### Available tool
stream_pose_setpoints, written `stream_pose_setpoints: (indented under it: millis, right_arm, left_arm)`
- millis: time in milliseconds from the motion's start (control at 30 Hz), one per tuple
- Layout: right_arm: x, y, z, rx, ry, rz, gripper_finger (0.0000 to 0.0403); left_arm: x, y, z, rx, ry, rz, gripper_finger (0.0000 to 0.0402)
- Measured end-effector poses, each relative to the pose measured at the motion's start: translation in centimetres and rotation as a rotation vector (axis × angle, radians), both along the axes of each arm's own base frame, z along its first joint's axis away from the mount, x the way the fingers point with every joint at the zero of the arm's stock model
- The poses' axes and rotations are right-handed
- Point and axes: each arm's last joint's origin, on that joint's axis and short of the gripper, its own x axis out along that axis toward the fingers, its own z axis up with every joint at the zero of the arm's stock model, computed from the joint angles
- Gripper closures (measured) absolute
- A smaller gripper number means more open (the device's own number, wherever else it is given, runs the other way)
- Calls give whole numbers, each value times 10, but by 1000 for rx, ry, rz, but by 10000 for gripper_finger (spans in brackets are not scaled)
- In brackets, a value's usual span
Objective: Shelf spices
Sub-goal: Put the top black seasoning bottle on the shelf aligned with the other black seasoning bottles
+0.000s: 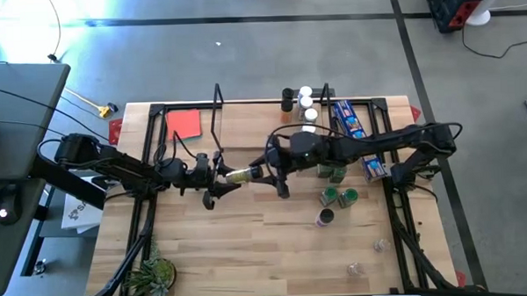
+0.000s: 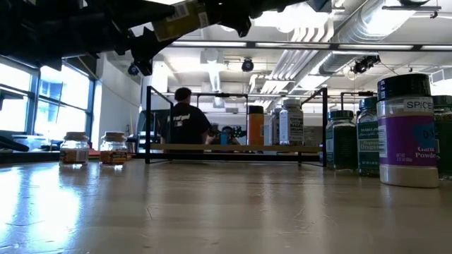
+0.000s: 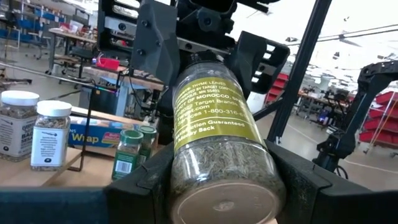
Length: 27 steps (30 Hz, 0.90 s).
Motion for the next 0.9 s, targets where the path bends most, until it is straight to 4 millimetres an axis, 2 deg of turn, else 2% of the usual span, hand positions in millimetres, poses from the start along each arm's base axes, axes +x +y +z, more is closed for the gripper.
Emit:
stream_pose_setpoints:
  millis: [67,200,367,433,533,600,667,767,833,900]
  right_arm:
    - [0,0,1,3,28,-8,213]
    - [-1,-2,6,9,99,-38,214]
    - [-4,-8,39,-8,266,-109,214]
    - [-6,-18,57,17,346,-141,214]
    - [-13,-43,83,14,480,-269,214]
    - [-12,-62,90,-12,578,-350,214]
    - [-11,-77,85,-16,723,-389,214]
    - [-1,-106,78,-16,805,-404,214]
    - [3,-127,65,-21,902,-424,214]
    - [12,-147,45,-27,972,-429,214]
  left_arm:
    - [0,0,0,8,2,4,215]
    - [0,0,-1,12,7,6,214]
    - [2,3,-4,42,63,-19,190]
    - [3,6,-8,36,107,15,180]
    - [0,8,-25,40,239,46,174]
    - [1,11,-22,35,229,95,174]
    - [1,13,-25,25,269,138,174]
    - [-1,13,-35,20,356,152,175]
    - [1,14,-30,14,320,167,175]
    - [0,14,-33,11,346,165,175]
